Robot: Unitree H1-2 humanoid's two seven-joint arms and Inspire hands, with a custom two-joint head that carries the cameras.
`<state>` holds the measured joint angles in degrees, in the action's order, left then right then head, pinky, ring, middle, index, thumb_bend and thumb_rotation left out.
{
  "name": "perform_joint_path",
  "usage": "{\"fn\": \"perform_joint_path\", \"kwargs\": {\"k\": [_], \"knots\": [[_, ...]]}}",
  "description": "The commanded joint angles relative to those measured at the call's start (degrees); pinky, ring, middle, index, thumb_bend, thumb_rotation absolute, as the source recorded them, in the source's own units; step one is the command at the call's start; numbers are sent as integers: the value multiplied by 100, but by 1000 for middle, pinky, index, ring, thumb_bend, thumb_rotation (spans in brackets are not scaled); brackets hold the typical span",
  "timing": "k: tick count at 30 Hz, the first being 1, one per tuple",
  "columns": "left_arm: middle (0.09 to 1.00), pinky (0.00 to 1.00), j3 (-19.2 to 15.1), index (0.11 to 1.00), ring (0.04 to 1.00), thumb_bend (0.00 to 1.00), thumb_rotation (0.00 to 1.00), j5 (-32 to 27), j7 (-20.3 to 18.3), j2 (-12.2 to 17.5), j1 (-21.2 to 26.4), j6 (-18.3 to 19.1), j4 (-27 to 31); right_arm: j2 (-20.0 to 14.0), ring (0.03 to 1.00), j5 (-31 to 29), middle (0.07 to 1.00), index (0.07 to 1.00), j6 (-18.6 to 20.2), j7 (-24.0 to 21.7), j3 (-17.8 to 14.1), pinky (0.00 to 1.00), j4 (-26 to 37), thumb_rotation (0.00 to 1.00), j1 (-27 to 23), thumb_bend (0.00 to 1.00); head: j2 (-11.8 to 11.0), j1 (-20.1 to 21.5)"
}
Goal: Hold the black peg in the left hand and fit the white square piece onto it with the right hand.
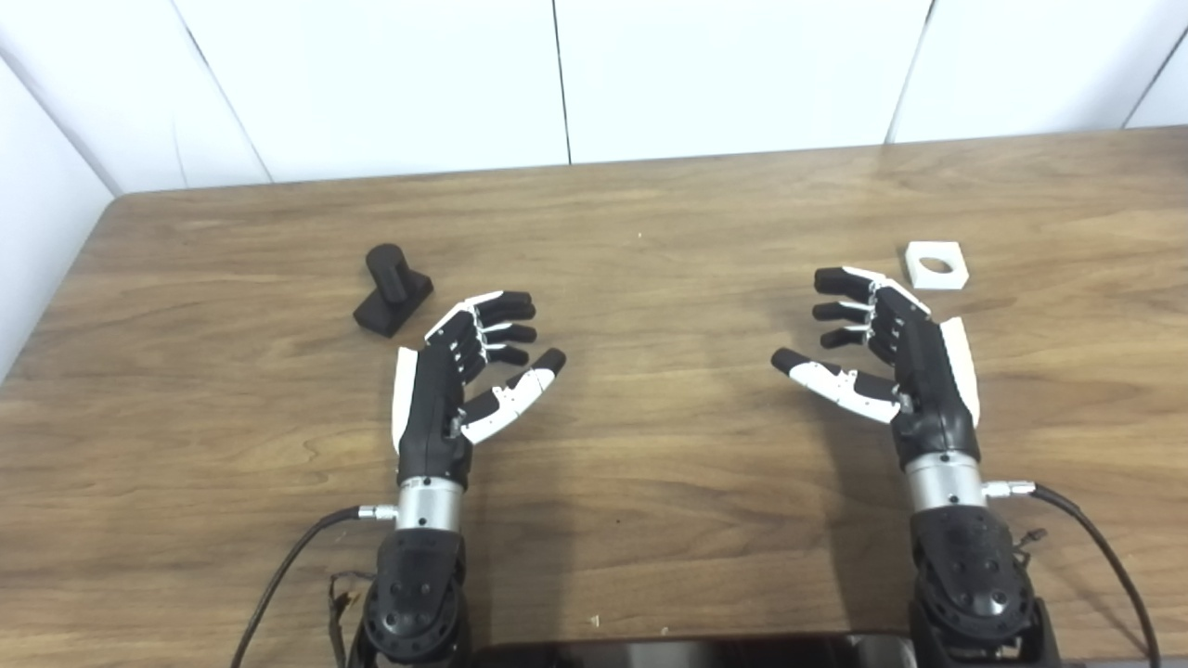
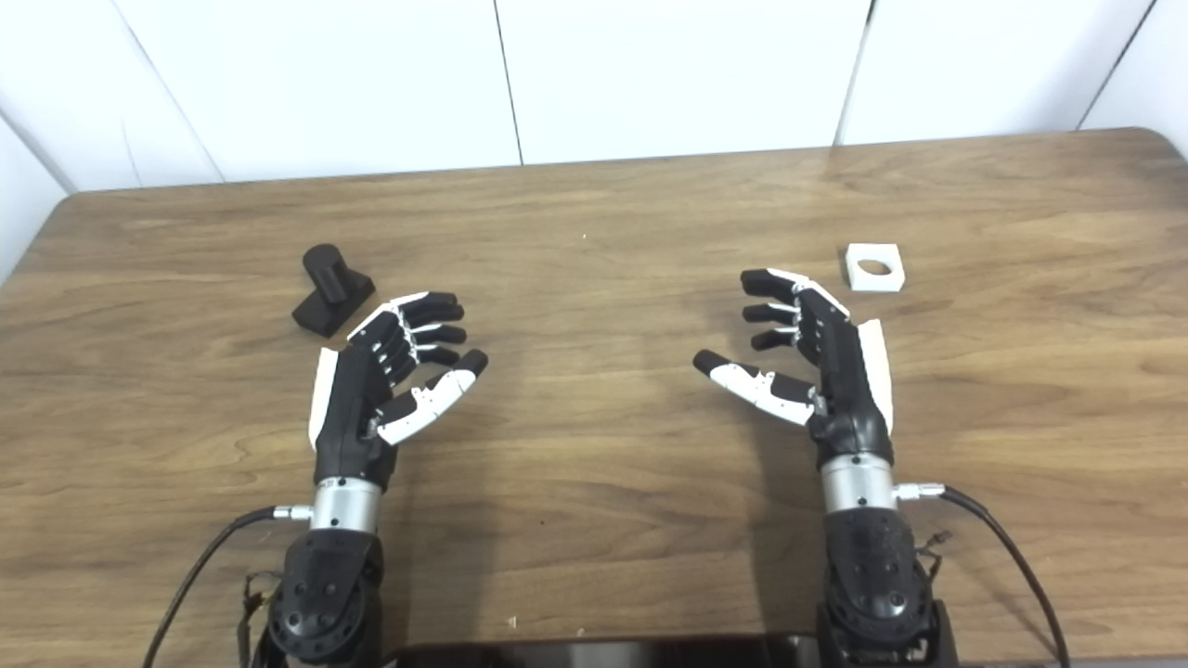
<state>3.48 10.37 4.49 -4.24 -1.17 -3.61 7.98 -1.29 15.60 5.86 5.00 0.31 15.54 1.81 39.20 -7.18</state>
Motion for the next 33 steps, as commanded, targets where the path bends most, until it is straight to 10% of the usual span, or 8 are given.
{"fn": "perform_joint_path", "kwargs": {"k": [1, 10, 33], "knots": [[668, 506, 89, 627, 612, 599, 133, 132, 68, -78, 134, -161, 123, -119, 672, -111, 730, 696, -258, -41, -46, 547, 175, 99, 21, 641, -43, -430], [677, 507, 411, 638, 636, 624, 101, 446, 306, -469, 217, -252, -307, -490, 670, -716, 737, 704, -580, -302, -304, 528, -7, 1, -46, 583, -440, -2049], [675, 497, 359, 646, 623, 638, 116, 588, 454, -309, 312, -222, -229, -499, 619, -594, 694, 664, -677, -264, -293, 491, 72, 0, -67, 590, -469, -2036]]}}
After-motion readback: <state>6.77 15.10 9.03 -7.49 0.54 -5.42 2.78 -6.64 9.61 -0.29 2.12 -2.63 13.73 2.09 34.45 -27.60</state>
